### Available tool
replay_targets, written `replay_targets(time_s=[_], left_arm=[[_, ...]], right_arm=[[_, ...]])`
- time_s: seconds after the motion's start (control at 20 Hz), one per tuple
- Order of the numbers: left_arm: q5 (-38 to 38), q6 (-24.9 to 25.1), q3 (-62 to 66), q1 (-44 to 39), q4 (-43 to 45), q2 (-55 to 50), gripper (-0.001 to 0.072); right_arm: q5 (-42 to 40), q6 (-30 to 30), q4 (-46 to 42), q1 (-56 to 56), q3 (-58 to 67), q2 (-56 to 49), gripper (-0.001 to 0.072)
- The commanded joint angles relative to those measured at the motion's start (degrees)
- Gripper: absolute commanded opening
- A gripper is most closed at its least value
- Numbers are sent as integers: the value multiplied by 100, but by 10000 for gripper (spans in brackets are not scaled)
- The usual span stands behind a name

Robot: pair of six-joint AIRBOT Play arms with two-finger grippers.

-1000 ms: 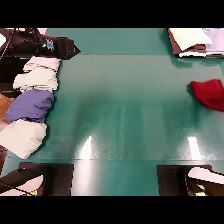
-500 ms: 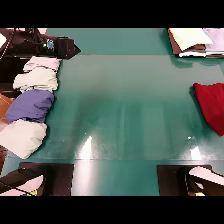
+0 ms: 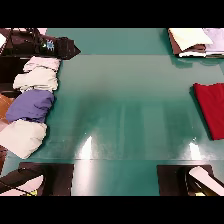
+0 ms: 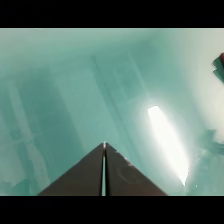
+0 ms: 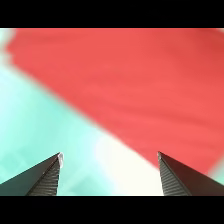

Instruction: Fold the shirts.

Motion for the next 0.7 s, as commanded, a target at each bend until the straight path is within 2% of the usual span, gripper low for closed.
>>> replay_targets(time_s=[0.0,0.05,0.1,0.25,0.45,0.65], left_arm=[[46,4,0,-2,0,-2,24],[46,4,0,-2,0,-2,24],[44,4,0,-4,0,-2,24],[44,4,0,-4,0,-2,24],[44,4,0,-4,0,-2,24],[44,4,0,-2,0,-2,25]], right_arm=[[-59,-61,660,1342,-4,293,673],[-83,-70,636,1869,-4,332,643],[-142,-142,636,2334,-4,358,524],[-326,-319,627,3512,-4,380,13],[-455,-369,625,4343,-4,380,16],[-446,-372,629,4424,-4,380,16]])
